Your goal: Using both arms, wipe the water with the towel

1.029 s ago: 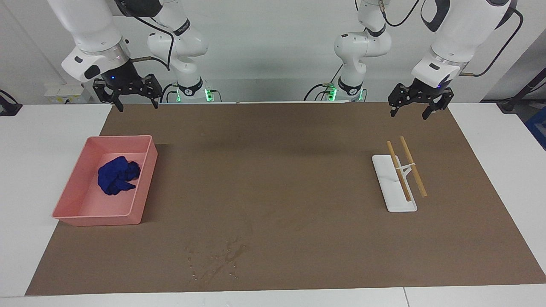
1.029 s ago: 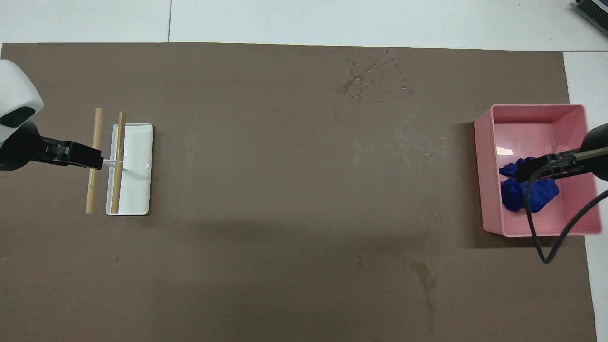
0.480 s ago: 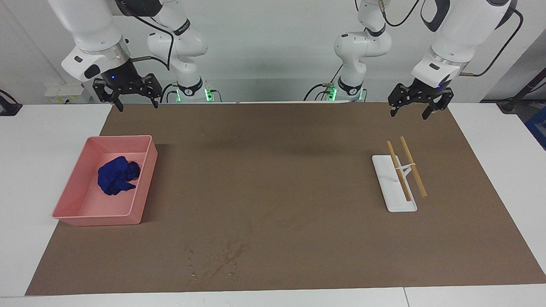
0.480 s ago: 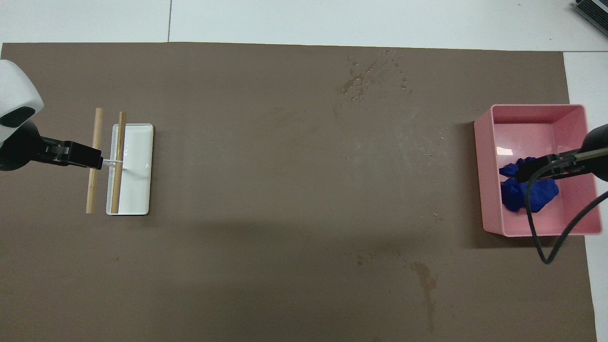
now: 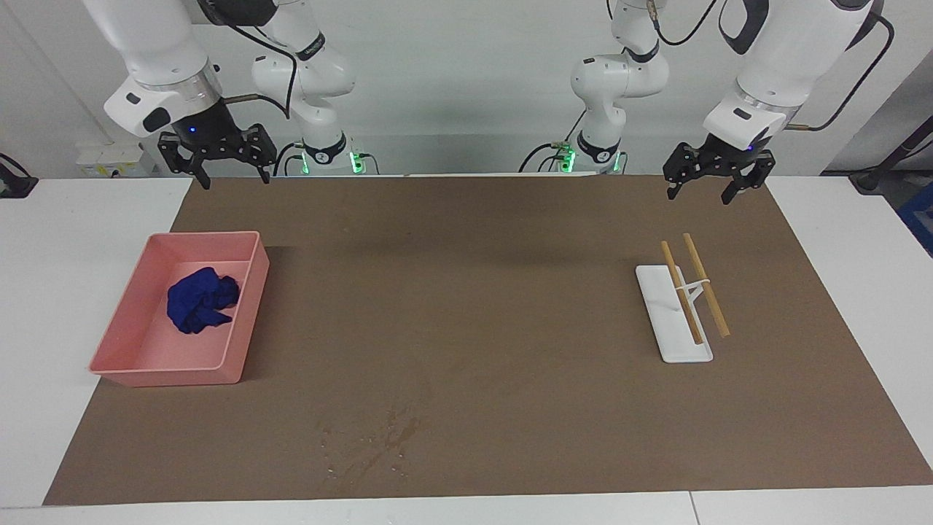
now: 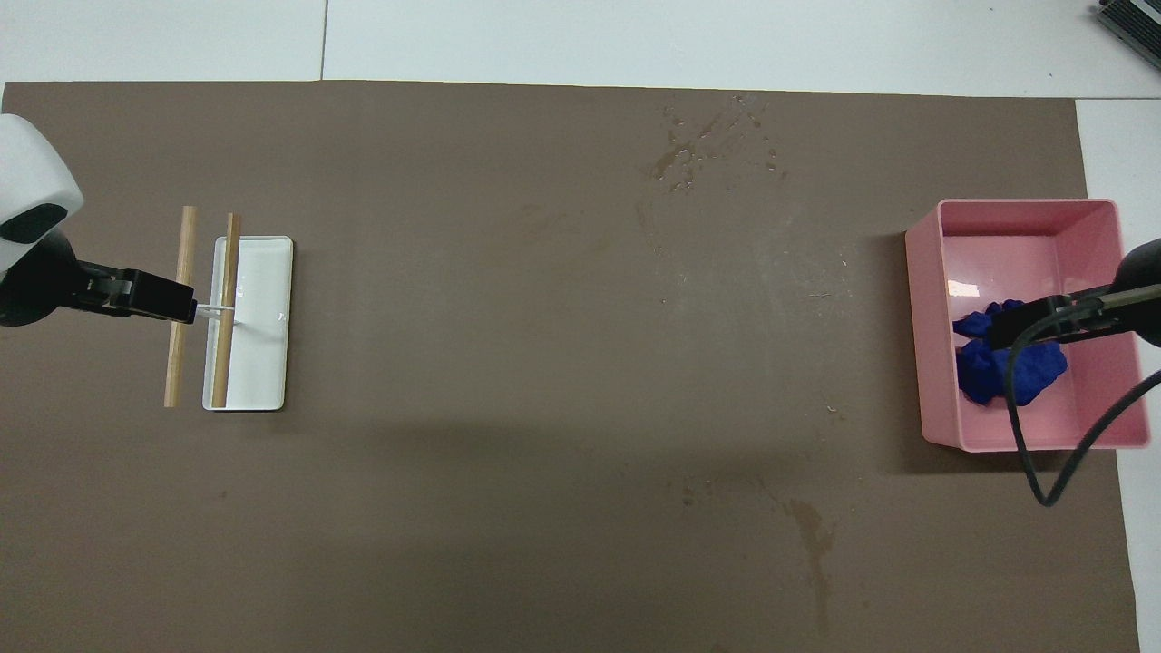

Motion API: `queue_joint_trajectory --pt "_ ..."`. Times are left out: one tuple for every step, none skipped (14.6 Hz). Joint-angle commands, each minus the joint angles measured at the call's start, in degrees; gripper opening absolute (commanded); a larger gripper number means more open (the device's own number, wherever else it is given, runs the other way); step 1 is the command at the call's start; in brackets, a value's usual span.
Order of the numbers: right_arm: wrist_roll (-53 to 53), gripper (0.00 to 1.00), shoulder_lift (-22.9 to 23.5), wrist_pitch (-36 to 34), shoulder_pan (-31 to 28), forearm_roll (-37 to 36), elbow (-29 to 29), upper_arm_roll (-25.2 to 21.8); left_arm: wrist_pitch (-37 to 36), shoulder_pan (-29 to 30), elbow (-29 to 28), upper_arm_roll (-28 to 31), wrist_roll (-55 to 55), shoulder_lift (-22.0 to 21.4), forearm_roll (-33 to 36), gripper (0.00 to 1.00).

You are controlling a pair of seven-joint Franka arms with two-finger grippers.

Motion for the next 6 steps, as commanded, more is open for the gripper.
queue_joint_trajectory --pt "1.25 1.00 -1.25 0.17 -0.45 1.19 -1.39 0.18 -0.27 0.14 -0.86 0.25 0.79 -1.21 -0.62 1.00" --pt "1.25 1.00 -1.43 0.43 -0.53 1.19 -1.40 0.18 -0.27 0.14 -0.86 0.25 0.79 -1.21 -0.62 1.00" --pt "1.25 1.00 -1.43 1.04 -0.53 1.19 -1.57 0.18 -0.27 0.14 -0.86 0.25 0.79 -1.21 -0.62 1.00" --pt "1.25 1.00 -1.43 1.48 -0.53 1.19 -1.66 0.18 -0.27 0.14 -0.86 0.25 0.79 -1.21 -0.62 1.00" --pt "1.25 1.00 -1.43 1.66 -0.62 1.19 -1.66 0.18 -0.27 0.14 -0.86 0.25 0.79 -1.21 -0.62 1.00" --pt "1.25 1.00 -1.52 1.58 -0.62 1.19 -1.66 0.18 -0.27 0.14 -0.86 0.25 0.79 -1.21 -0.62 1.00"
